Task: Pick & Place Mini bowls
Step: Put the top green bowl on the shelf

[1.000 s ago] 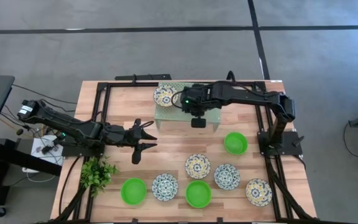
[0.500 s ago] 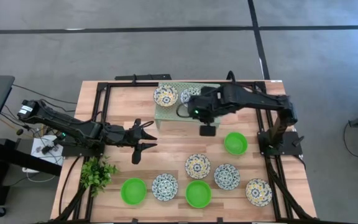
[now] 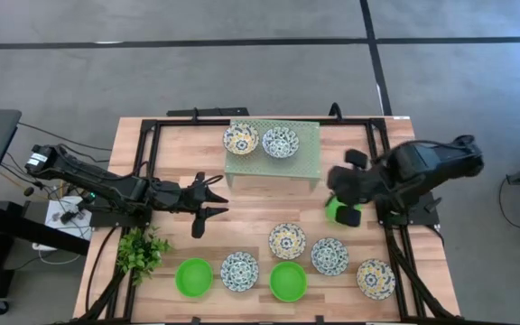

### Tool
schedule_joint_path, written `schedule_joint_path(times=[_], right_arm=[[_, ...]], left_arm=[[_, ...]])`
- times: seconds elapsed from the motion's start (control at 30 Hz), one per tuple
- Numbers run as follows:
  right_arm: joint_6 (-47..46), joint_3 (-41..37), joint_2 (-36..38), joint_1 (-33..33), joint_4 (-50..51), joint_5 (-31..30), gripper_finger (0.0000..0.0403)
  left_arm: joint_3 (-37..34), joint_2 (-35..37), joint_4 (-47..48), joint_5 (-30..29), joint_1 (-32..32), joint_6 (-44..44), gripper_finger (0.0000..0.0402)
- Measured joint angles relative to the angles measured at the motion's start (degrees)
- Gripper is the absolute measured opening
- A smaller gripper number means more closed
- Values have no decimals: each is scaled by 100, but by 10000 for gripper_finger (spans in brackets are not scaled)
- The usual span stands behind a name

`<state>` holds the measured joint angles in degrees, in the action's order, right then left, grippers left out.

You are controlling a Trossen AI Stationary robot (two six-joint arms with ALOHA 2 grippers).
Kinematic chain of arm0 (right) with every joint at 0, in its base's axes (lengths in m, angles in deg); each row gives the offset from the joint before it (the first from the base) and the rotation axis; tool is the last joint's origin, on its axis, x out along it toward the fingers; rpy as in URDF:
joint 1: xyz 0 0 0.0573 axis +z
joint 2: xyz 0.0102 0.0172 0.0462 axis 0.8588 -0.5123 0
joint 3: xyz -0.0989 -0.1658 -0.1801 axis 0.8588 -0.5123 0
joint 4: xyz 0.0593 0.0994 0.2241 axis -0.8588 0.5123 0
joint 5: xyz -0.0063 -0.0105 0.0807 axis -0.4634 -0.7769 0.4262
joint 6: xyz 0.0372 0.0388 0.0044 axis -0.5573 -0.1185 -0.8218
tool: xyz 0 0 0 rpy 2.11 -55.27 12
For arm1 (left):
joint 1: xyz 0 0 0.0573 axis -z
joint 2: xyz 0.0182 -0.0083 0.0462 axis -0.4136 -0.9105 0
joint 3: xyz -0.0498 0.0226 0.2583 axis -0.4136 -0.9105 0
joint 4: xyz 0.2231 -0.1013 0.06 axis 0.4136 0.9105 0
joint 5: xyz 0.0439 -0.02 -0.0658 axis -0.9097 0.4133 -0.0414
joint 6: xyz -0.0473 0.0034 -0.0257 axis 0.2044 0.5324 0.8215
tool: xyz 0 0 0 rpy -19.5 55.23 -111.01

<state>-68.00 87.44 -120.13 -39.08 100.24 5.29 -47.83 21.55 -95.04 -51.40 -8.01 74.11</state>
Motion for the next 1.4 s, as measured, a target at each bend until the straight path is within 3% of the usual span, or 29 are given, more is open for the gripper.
schedule_joint_path(times=[0.17, 0.3, 0.43, 0.53, 0.77, 1.0, 1.13, 1.4], right_arm=[[-1279, -1457, 797, 329, -478, 15, 52], [-2044, -2321, 977, 329, -562, 326, 52], [-2255, -2949, 850, 184, -647, 792, 52], [-1924, -3235, 625, 77, -969, 813, 52], [-421, -3290, -51, 15, -1038, 753, 52], [-435, -3287, -767, -134, -1149, 766, 44], [-253, -3147, -1032, -299, -860, 1356, 34], [-639, -2534, -580, -347, 426, 1092, 58]], left_arm=[[0, 0, -102, -1, 0, 2, 115], [0, 0, -162, -1, 0, 2, 115], [0, 0, -179, -1, 0, 2, 115], [0, 0, -218, -1, -2, 2, 115], [0, 0, -250, 1, -2, 2, 115], [0, 0, -272, 1, -1, -1, 115], [0, 0, -300, 0, -2, -3, 115], [0, 0, -360, -1, -98, -2, 115]])
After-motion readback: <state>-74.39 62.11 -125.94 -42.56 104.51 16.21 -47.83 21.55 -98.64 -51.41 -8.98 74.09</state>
